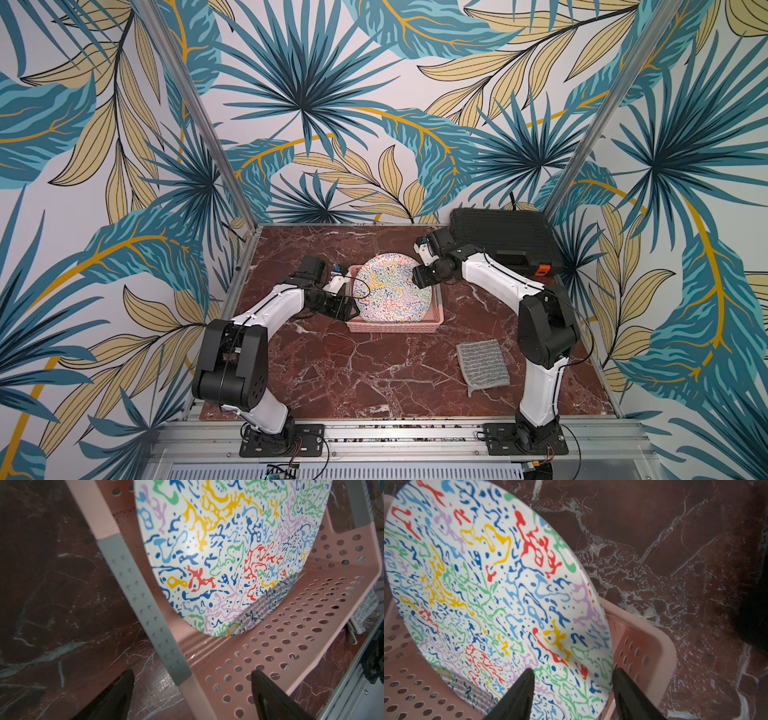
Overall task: Wipe the wet plate dry
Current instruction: Pick up the plate from the bin.
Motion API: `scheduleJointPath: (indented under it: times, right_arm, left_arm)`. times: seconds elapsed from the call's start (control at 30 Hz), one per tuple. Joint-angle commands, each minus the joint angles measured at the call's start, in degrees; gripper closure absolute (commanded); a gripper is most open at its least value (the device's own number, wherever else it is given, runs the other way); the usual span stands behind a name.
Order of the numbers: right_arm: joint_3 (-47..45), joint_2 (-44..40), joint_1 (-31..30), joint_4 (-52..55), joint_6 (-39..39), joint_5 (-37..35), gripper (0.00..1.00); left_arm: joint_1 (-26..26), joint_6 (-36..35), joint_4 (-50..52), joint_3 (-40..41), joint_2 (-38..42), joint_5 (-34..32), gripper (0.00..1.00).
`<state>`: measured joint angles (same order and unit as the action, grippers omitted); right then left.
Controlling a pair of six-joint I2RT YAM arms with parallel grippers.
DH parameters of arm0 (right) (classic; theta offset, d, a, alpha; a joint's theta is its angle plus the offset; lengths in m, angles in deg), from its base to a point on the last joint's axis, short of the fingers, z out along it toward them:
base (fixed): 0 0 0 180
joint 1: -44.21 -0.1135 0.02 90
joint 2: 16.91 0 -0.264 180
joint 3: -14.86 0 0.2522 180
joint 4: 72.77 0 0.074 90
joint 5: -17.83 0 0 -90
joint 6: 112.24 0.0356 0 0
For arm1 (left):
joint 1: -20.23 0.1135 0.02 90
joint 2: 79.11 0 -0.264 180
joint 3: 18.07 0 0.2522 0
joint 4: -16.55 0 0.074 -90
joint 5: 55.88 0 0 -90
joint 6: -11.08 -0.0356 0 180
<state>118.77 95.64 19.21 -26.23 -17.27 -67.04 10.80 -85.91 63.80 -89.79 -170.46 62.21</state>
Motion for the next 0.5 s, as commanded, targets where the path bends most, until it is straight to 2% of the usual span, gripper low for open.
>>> scheduleJointPath:
  times: [0.0, 0.47]
  right_arm:
    - [-2.57, -1.87, -0.11, -1.30, 0.74, 4.08, 0.40]
    - [-8.90, -4.36, 0.61, -5.44, 4.34, 14.52, 0.49]
  left_arm:
    - [-0.48, 0.05, -1.07, 0.64, -0.97, 0.58, 0.08]
    - [-0.90, 0.05, -1.52, 1.01, -2.05, 0.38, 0.10]
